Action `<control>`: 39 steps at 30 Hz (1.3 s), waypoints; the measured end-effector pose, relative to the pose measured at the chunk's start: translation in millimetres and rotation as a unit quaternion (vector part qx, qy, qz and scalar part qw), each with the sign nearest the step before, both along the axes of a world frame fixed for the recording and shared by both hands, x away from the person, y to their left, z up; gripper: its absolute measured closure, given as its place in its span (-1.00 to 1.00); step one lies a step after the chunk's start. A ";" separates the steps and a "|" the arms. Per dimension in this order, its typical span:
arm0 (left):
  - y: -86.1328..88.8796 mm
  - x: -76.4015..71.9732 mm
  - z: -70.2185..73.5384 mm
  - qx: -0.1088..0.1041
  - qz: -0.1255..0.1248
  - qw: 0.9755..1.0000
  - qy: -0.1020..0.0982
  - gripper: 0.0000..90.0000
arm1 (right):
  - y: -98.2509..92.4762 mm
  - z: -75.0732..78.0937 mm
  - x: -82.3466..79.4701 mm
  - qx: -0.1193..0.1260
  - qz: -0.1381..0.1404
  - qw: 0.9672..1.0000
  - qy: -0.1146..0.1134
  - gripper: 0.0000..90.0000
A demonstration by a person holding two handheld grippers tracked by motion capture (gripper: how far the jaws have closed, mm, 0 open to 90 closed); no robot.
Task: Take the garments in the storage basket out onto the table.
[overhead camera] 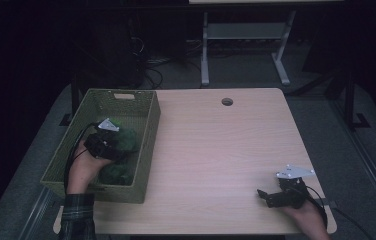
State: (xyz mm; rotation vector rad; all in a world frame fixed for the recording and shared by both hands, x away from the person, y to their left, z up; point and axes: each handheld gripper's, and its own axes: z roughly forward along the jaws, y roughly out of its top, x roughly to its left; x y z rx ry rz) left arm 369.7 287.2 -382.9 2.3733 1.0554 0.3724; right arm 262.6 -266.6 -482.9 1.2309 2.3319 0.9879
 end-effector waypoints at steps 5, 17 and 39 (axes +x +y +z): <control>1.5 5.6 -12.1 0.010 0.009 1.000 0.017 -0.29 | 0.0 0.0 0.0 0.000 0.000 1.000 0.000 -0.93; 5.7 10.2 -24.0 0.011 0.011 0.999 0.047 -0.06 | 0.0 0.0 0.0 0.000 0.000 1.000 0.000 -0.93; 17.3 5.5 -5.5 -0.036 0.034 0.998 0.045 0.72 | 0.0 0.0 0.0 0.000 0.000 1.000 0.000 -0.93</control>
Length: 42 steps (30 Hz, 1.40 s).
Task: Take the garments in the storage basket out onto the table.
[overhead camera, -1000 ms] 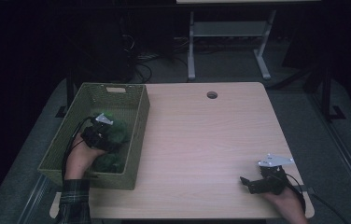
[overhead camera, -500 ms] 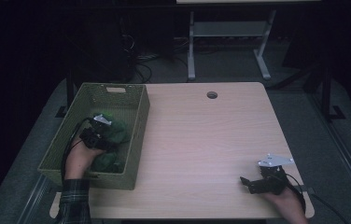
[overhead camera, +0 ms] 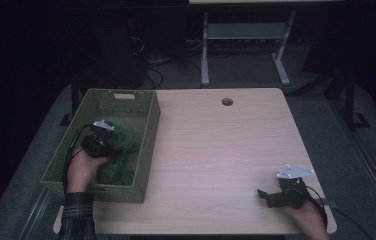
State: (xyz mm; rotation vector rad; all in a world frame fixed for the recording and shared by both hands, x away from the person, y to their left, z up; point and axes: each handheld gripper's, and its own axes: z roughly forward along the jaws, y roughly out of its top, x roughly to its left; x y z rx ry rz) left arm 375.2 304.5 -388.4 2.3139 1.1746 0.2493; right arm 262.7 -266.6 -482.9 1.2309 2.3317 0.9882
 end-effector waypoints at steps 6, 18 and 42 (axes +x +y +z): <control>4.6 -3.4 11.6 -0.021 -0.004 1.000 -0.010 0.73 | 0.0 0.0 0.0 0.000 0.000 1.000 0.000 -0.93; 13.2 -3.5 41.6 -0.072 -0.018 0.996 -0.039 0.73 | 0.0 0.0 0.0 0.000 0.000 1.000 0.000 -0.93; 17.9 -10.4 108.0 -0.133 -0.042 0.987 -0.079 0.73 | -0.2 0.0 0.1 -0.001 0.000 1.000 0.000 -0.93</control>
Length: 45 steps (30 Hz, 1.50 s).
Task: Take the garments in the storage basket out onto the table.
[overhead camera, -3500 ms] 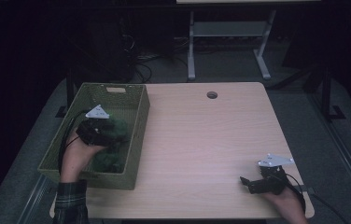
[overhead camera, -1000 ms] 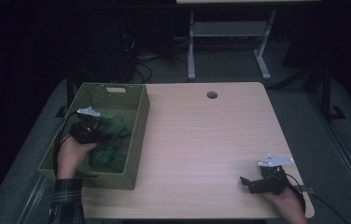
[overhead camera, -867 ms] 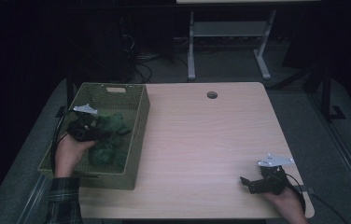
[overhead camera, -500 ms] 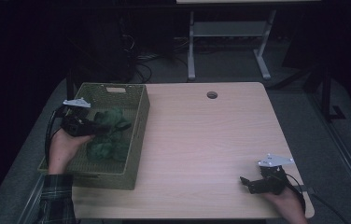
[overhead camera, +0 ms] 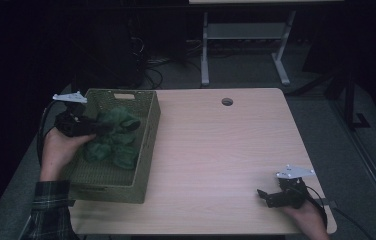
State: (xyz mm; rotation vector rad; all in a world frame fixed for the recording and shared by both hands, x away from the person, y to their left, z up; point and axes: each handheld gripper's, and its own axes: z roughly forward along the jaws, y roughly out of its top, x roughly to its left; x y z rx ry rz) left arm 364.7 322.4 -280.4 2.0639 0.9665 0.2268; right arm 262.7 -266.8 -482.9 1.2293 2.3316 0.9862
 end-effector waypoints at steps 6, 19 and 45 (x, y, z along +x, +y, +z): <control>-3.6 -2.1 19.3 -0.008 -0.010 1.000 -0.016 0.74 | 0.1 0.0 0.0 0.001 -0.001 1.000 0.000 -0.92; -24.8 -2.4 51.4 -0.035 -0.025 0.998 -0.046 0.73 | 0.0 0.0 0.0 0.000 0.000 1.000 0.000 -0.92; -112.6 3.8 73.0 -0.050 -0.100 0.991 -0.078 0.74 | 0.0 0.0 0.0 0.000 0.000 1.000 0.000 -0.92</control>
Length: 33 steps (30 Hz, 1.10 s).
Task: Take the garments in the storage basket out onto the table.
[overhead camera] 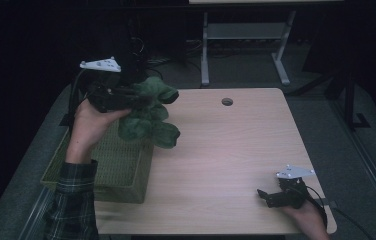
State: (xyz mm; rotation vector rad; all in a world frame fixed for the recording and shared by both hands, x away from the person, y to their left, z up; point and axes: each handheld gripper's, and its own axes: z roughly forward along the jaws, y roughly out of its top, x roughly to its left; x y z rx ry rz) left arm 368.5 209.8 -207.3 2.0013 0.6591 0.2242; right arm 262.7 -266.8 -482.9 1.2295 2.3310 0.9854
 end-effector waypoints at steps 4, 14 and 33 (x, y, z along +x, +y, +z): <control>-15.4 1.2 -1.5 0.002 -0.015 1.000 0.000 0.74 | 0.2 0.1 -0.2 0.001 -0.001 1.000 0.002 -0.92; -51.1 -1.7 -13.9 -0.010 -0.040 0.999 -0.018 0.74 | 0.2 0.1 -0.2 0.001 -0.001 1.000 0.002 -0.92; -113.1 -5.2 -52.1 -0.012 -0.068 0.998 -0.007 0.75 | 0.3 0.2 -0.4 0.001 -0.002 1.000 0.003 -0.93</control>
